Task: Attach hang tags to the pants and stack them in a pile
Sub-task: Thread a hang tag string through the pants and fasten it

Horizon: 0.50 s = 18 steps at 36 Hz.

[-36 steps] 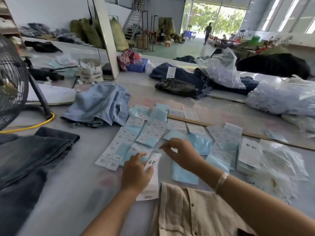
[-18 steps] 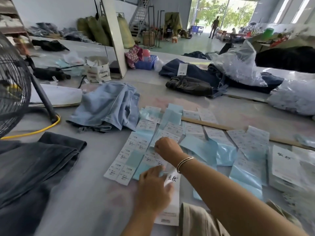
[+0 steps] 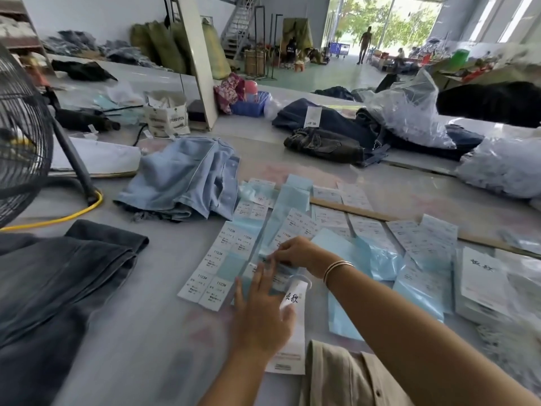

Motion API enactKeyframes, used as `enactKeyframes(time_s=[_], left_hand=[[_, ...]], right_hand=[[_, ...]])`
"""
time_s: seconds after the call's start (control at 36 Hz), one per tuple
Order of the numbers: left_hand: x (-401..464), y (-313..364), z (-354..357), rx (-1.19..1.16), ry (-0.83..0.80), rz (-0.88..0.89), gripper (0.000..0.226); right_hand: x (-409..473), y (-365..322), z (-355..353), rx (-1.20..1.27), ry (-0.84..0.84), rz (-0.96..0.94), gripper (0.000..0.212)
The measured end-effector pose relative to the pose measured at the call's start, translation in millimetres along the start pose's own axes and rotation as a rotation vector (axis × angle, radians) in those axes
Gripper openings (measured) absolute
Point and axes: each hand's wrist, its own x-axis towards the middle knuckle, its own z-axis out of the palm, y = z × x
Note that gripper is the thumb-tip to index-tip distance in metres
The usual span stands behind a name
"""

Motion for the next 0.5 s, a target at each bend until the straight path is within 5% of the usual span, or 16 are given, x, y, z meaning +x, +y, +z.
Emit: enactKeyframes(time_s=[0.17, 0.25, 0.39, 0.5], left_hand=[[-2, 1, 1, 0.064, -0.029, 0.031, 0.065], [-2, 5, -1, 0.068, 0.02, 0.091, 0.071], [0, 7, -2, 0.024, -0.104, 0.0, 0.045], [0, 4, 3, 0.035, -0.165, -0.022, 0.043]], right_hand=[[0, -5, 0, 0.284, -0.073, 0.096, 0.03], [3, -13, 7, 0.164, -0.069, 0.106, 0.013], [8, -17, 18, 0.036, 0.01, 0.129, 0.024], [6, -7, 11, 0.365, 0.183, 0.043, 0.027]])
